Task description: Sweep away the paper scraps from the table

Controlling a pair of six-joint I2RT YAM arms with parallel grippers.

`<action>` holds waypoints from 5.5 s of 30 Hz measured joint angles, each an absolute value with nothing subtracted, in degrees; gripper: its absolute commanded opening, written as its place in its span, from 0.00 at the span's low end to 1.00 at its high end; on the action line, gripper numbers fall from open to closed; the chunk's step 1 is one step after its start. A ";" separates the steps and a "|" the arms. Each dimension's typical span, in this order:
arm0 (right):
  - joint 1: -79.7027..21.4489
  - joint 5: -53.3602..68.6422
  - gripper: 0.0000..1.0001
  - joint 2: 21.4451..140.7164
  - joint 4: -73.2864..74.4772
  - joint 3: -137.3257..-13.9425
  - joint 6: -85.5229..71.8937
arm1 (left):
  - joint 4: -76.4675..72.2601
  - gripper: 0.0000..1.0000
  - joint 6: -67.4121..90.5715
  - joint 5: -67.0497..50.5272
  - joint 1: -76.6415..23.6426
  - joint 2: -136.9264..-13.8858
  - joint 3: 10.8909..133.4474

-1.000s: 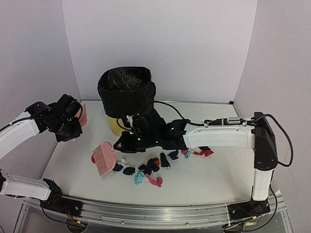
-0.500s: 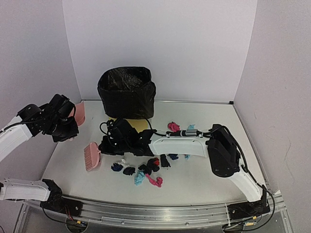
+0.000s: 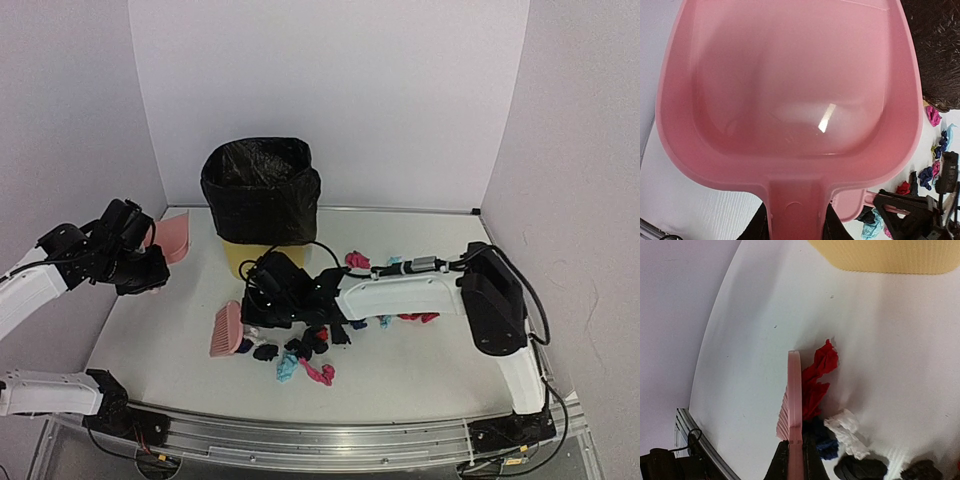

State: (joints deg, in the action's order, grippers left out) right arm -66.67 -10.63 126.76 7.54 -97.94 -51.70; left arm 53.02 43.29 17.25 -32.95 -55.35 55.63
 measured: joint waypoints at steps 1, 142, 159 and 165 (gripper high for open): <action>-66.43 -10.99 0.00 124.64 7.88 -95.64 -51.70 | 52.33 0.00 42.88 16.61 -32.95 -55.67 55.40; -29.55 -17.04 0.00 101.18 33.81 -80.91 19.99 | 47.38 0.00 4.22 6.21 -48.07 -90.24 65.26; -37.83 -19.70 0.00 99.14 35.81 -80.48 7.93 | 47.68 0.00 -9.93 4.08 -53.07 -88.73 81.77; -37.32 -26.03 0.00 89.72 36.24 -75.99 3.99 | 48.51 0.00 -14.53 4.08 -57.81 -90.63 82.30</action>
State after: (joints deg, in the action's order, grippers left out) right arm -37.32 -26.03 89.72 36.24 -75.99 3.99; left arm 48.51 -14.53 4.08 -57.81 -90.63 82.30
